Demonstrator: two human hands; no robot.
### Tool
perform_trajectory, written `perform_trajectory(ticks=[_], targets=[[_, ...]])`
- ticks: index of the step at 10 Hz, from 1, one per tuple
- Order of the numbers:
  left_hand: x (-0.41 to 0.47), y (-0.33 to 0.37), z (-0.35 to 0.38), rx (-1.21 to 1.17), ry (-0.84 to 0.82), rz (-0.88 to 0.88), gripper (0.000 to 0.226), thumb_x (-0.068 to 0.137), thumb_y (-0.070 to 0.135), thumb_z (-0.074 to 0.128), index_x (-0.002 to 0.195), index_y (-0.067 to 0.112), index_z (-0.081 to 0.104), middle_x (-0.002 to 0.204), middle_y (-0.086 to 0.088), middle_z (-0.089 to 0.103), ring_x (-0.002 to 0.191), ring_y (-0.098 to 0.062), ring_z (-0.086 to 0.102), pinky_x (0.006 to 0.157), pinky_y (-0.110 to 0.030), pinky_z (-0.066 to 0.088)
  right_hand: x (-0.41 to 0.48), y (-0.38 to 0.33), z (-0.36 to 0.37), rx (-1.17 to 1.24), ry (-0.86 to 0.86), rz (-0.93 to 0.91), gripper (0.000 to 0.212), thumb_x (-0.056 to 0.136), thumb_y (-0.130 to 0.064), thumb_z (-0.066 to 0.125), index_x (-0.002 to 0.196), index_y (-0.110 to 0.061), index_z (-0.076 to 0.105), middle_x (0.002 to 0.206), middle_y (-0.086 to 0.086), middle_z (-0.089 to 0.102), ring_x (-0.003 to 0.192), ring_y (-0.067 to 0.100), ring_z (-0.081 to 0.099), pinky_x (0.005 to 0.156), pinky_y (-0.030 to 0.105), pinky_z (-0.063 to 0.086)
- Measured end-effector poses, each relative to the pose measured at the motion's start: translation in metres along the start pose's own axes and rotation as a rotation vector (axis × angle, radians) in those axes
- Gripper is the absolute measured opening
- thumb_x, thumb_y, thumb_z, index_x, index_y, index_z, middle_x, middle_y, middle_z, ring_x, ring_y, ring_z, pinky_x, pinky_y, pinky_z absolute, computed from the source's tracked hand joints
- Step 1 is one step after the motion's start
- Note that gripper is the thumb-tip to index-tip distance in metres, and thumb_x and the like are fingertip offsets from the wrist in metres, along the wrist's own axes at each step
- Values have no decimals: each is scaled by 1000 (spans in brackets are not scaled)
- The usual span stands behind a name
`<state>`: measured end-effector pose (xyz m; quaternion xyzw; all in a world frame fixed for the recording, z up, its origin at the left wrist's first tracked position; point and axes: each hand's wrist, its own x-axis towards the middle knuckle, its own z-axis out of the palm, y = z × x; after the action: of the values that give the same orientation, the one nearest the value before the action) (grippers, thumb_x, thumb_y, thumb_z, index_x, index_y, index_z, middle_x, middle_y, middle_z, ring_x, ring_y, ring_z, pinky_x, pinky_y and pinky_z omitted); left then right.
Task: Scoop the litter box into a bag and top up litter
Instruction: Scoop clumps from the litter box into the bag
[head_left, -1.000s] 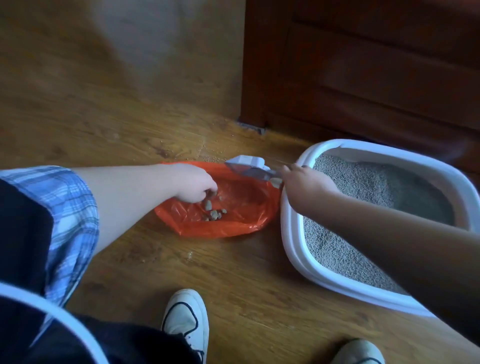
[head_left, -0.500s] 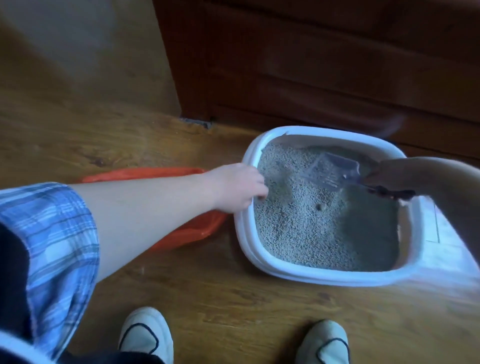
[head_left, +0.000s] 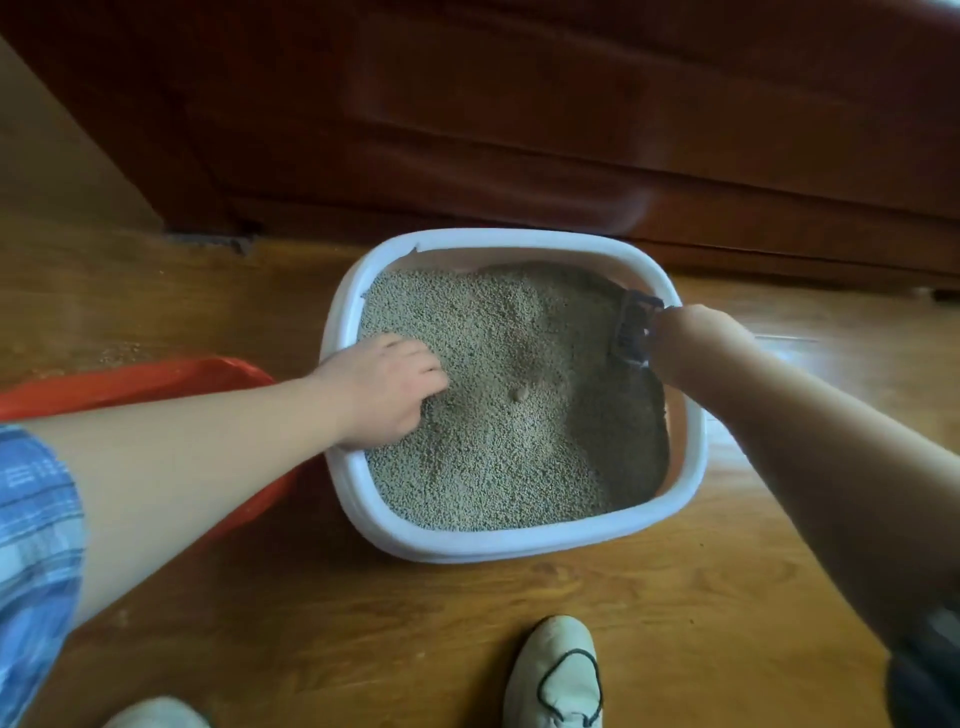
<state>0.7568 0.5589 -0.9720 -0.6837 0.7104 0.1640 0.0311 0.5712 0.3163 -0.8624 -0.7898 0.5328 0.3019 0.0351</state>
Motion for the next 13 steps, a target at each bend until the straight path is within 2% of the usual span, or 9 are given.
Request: perform_trajectory(ticks=[2,4,5,7,8,9,10,12,13], targets=[[1,-1,-2,-5,-8,-10,54,84,29,44,138,29,49,140,8,49,133,-14,37,113,-33,26,-2,-26,-2,-97,135,-42,36,95,-8,48,128,-14,61,114,5,66,108,29,64,66,35,44],[1,-1,-4,-12,-12,14,53,85,29,44,138,29,47,143,8,44,137,-14,31,114,-34,21,-9,-30,28,-245,204,-172,51,100,-10,35,147,9,32,147,42,32,123,36,53,81,32,46],[0,-1,-3,-26,-14,21,53,85,25,44,138,29,46,144,8,43,138,-14,30,114,-33,20,16,-29,58,-27,194,-119,59,97,-11,30,151,10,20,148,43,28,114,33,53,77,29,48],[-1,-1,-3,-34,-13,21,53,85,24,44,138,28,47,144,7,44,138,-15,31,116,-36,23,28,-41,45,146,181,-9,46,102,-14,33,148,-14,35,133,25,49,105,37,51,77,42,48],[0,-1,-4,-43,-22,8,55,83,24,45,138,28,48,143,7,45,138,-15,32,115,-35,24,30,-52,26,-28,121,-69,53,100,-12,42,150,3,33,153,17,38,138,33,39,83,43,49],[0,-2,-3,-34,-15,10,52,83,28,46,134,29,50,140,7,48,135,-16,35,112,-34,29,40,-54,-1,55,130,-100,29,99,-17,42,117,-9,63,107,13,61,109,33,61,69,39,39],[0,-2,-3,-25,-24,12,51,84,30,46,134,29,50,142,7,47,136,-16,34,111,-33,28,41,-55,-9,67,55,-163,23,97,-18,45,114,-16,61,94,8,53,104,35,62,73,39,41],[-1,0,-5,-24,-28,3,53,86,28,47,138,29,47,145,7,45,139,-16,31,114,-35,26,47,-50,-13,-136,-171,-366,28,102,-23,46,112,-9,68,109,6,69,103,24,64,89,30,50],[-1,0,-4,-17,-30,-8,54,85,29,46,139,29,45,145,6,45,137,-16,33,114,-35,26,41,-31,-23,-144,-341,-461,29,105,-33,40,99,-16,63,79,2,62,60,14,54,48,17,42]])
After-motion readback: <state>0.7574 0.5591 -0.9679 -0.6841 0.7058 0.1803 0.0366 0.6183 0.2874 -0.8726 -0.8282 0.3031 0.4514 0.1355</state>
